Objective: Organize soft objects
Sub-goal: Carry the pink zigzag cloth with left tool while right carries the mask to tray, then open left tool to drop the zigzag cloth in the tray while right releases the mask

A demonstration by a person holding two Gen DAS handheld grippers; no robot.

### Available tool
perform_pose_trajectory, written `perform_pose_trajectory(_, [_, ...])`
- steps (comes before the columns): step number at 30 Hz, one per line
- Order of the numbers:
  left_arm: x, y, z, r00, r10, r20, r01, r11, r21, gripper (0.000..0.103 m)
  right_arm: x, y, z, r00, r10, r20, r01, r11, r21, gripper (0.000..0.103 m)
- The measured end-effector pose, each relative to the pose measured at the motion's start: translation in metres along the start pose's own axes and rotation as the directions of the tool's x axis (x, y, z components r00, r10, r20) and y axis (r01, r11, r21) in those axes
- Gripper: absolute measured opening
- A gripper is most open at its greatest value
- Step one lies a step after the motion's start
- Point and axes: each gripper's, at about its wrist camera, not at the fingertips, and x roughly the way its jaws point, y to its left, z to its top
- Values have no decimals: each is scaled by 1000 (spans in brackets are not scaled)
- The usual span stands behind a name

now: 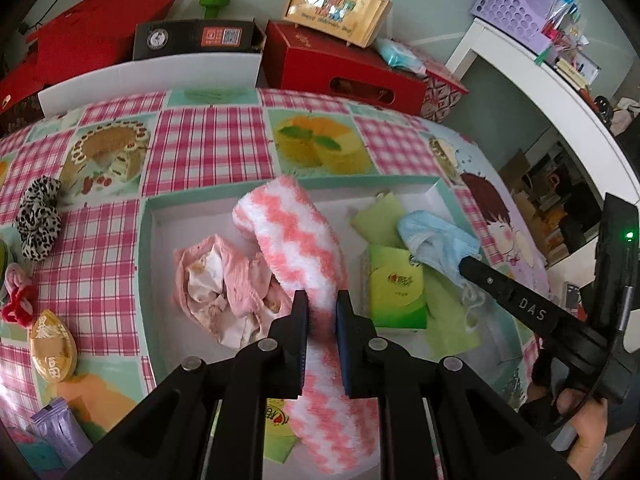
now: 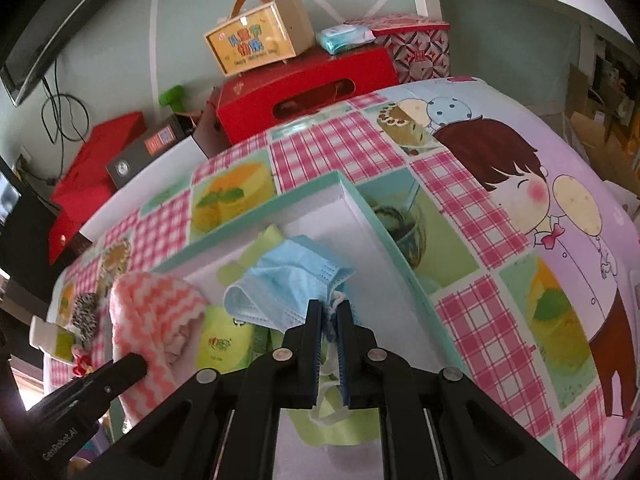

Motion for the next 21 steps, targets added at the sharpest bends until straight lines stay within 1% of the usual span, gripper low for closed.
perform_pose_trajectory(2, [3,1,0,1000,1,-10,-1,1000,-5,14,1,1,0,1000,-13,-9,13,1000,-10,10])
perform_pose_trajectory(4, [5,2,-1,1000,1,-22,-1,1000,-10,18,3,2,-1,999,-23,-22,23,1000,-17,10])
perform_pose_trajectory(6, [7,3,-1,999,2,-33,-3,1000,-19,34,5,3,-1,999,-29,-38,28,999,-21,10])
perform_pose_trajectory(10, [8,4,-2,999,6,-43,-7,1000,-27,38,7,7,-3,997,-53,-55,50,998,-43,10])
perform_pose_trajectory(14, [4,6,0,999,13,-42,-14,999,-33,49,4,11,-3,996,-77,-52,74,995,-65,11])
perform_pose_trajectory(18, [-4,8,3,999,33,-29,-34,999,-34,49,-4,12,-2,994,-100,-38,97,993,-70,12])
perform_pose_trajectory(21, [-10,11,4,999,28,-21,-29,999,-45,49,-11,11,-1,994,-105,-33,103,993,-63,12])
